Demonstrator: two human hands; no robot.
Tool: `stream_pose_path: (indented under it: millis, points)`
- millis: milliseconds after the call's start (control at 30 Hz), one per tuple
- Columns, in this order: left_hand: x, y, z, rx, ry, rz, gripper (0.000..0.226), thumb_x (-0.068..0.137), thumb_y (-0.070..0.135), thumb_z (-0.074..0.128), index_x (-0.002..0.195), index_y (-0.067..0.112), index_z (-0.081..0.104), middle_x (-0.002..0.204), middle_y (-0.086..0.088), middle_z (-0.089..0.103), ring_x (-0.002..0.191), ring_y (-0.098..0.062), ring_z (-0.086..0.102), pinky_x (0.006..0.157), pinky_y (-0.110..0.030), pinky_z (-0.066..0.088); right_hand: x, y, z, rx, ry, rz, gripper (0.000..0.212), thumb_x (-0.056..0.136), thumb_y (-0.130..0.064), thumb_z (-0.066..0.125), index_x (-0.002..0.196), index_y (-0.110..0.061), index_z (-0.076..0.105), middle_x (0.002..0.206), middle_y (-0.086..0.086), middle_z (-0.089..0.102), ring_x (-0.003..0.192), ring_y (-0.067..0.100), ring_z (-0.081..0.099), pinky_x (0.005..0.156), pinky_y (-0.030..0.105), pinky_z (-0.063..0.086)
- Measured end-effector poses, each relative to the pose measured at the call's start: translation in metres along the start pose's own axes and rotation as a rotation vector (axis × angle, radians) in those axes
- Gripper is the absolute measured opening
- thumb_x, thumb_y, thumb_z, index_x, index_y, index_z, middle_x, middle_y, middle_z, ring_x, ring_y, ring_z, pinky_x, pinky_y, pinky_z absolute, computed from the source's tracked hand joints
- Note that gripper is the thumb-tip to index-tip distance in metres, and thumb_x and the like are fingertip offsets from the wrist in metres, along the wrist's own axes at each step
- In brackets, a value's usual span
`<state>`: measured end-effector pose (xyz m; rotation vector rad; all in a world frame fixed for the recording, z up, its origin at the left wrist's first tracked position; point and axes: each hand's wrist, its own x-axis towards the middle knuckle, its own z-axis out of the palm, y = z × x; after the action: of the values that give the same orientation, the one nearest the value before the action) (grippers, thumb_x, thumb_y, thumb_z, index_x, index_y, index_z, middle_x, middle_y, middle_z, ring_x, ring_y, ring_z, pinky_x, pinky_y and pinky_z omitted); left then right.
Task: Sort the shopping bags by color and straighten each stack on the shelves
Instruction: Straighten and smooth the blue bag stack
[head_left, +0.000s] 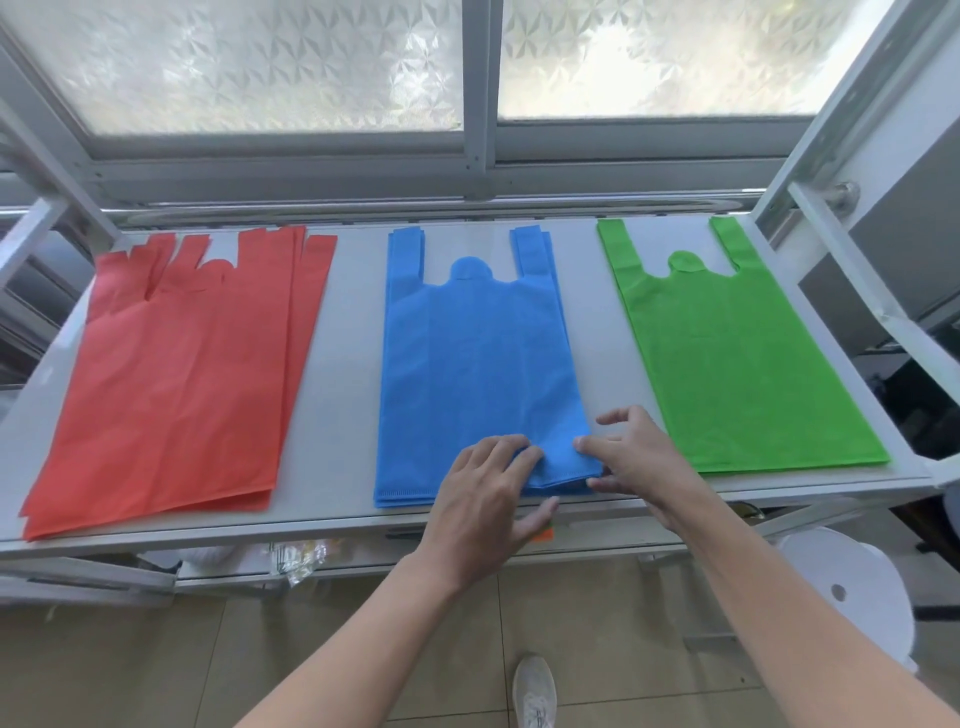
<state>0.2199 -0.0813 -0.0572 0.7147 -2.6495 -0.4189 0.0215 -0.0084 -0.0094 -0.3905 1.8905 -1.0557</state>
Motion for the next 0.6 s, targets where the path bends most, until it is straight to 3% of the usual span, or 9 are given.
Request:
stream_pose_path:
  millis: [67,133,233,333,400,500,600]
  points:
    - [0.007,0.005,-0.002,0.02,0.005,-0.026,0.043,0.093,0.05,0.06,0.124,0.02,0.061,0.124,0.005,0.06,0.113,-0.018,0.055,0.095,-0.033,0.047,-0.003,-0.004,0.005,0.104,-0.046,0.041,0.04,0.091,-0.012,0.074,0.124,-0.012,0.052,0.108,0.01,0.073,0.075,0.024,0.075,0.053,0.025,0.056]
    - [0.01,0.005,-0.003,0.019,0.02,-0.012,0.036,0.091,0.033,0.057,0.124,0.018,0.062,0.121,0.003,0.061,0.109,-0.021,0.059,0.091,-0.036,0.049,-0.004,-0.007,0.007,0.18,-0.106,0.065,0.03,0.094,-0.007,0.069,0.122,-0.006,0.059,0.104,0.013,0.078,0.075,0.028,0.078,0.047,0.02,0.053]
    - [0.001,-0.012,-0.014,0.059,0.095,-0.038,0.046,0.079,0.006,0.053,0.121,0.017,0.067,0.122,0.002,0.066,0.11,-0.024,0.062,0.093,-0.035,0.045,-0.006,-0.011,0.003,0.243,-0.121,0.08,0.025,0.096,-0.003,0.066,0.121,-0.003,0.062,0.109,0.016,0.077,0.078,0.029,0.078,0.046,0.019,0.053]
    - [-0.022,-0.043,-0.035,0.091,0.267,-0.302,0.063,0.063,-0.015,0.064,0.116,0.016,0.074,0.122,0.001,0.071,0.114,-0.026,0.063,0.096,-0.038,0.041,-0.011,-0.012,-0.003,0.259,-0.134,0.084,0.022,0.097,-0.002,0.065,0.118,-0.004,0.061,0.113,0.016,0.072,0.074,0.027,0.077,0.046,0.019,0.053]
    - [-0.037,-0.057,-0.048,0.052,0.37,-0.516,0.072,0.061,-0.024,0.061,0.122,0.013,0.072,0.125,-0.002,0.068,0.116,-0.026,0.06,0.098,-0.038,0.042,-0.011,-0.009,-0.004,0.236,-0.164,0.083,0.022,0.097,-0.003,0.064,0.118,-0.004,0.061,0.113,0.017,0.072,0.074,0.027,0.076,0.046,0.019,0.054]
    - [-0.042,-0.065,-0.061,-0.389,0.47,-0.819,0.055,0.082,-0.012,0.064,0.127,0.018,0.06,0.12,0.0,0.065,0.103,-0.017,0.066,0.089,-0.04,0.056,-0.012,-0.008,-0.002,0.224,-0.235,0.1,0.027,0.097,-0.005,0.064,0.124,-0.004,0.06,0.113,0.017,0.076,0.079,0.029,0.078,0.053,0.025,0.059]
    - [-0.029,-0.07,-0.07,-0.899,0.347,-1.048,0.019,0.099,0.03,0.057,0.117,0.028,0.065,0.106,-0.002,0.077,0.094,-0.021,0.074,0.084,-0.051,0.061,-0.011,-0.007,-0.001,0.222,-0.312,0.119,0.025,0.099,-0.01,0.063,0.124,-0.006,0.06,0.113,0.014,0.077,0.087,0.028,0.078,0.062,0.029,0.062]
